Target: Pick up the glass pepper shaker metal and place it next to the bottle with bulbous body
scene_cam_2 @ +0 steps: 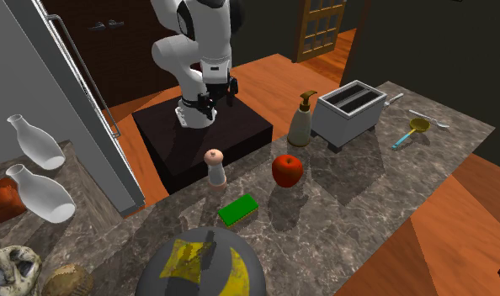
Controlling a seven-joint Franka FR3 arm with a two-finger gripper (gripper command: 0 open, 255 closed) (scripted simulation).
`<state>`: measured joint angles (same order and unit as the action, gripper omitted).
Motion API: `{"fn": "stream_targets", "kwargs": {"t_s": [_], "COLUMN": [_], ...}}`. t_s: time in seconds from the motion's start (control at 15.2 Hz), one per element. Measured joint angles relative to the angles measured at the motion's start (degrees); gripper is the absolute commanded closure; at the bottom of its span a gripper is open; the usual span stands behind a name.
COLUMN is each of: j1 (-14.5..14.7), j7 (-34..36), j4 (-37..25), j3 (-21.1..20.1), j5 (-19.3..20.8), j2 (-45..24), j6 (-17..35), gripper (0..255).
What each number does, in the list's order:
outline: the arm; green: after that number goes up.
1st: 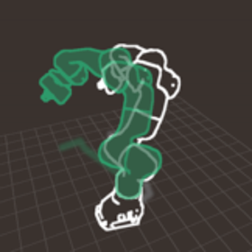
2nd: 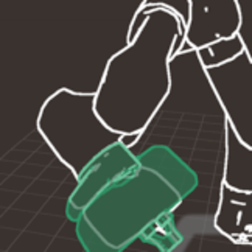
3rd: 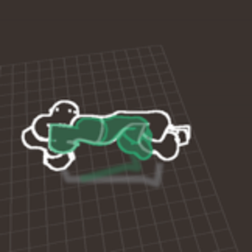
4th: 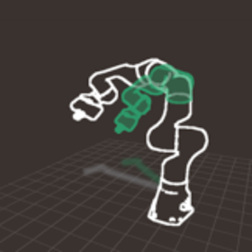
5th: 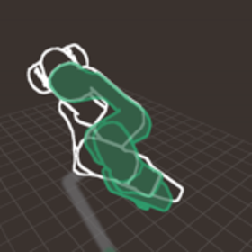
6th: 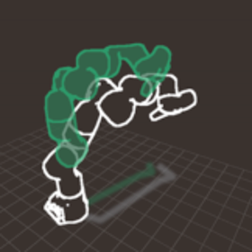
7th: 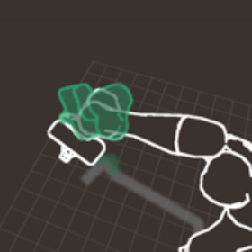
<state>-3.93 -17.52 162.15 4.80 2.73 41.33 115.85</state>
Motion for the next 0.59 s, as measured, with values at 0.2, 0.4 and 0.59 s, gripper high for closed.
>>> {"fn": "stream_targets", "kwargs": {"t_s": [0.2,0.4,0.59], "j1": [-1.73,-3.21,-5.27], "j7": [-1.89,-3.17,-4.54], "j4": [2.79,4.32,6.03], "j3": [1.58,2.82,4.41], "j5": [2.5,4.77,7.62], "j2": [-3.96,-9.5,-16.48], "j6": [7.58,15.5,25.05], "gripper": [0,0,0]}}
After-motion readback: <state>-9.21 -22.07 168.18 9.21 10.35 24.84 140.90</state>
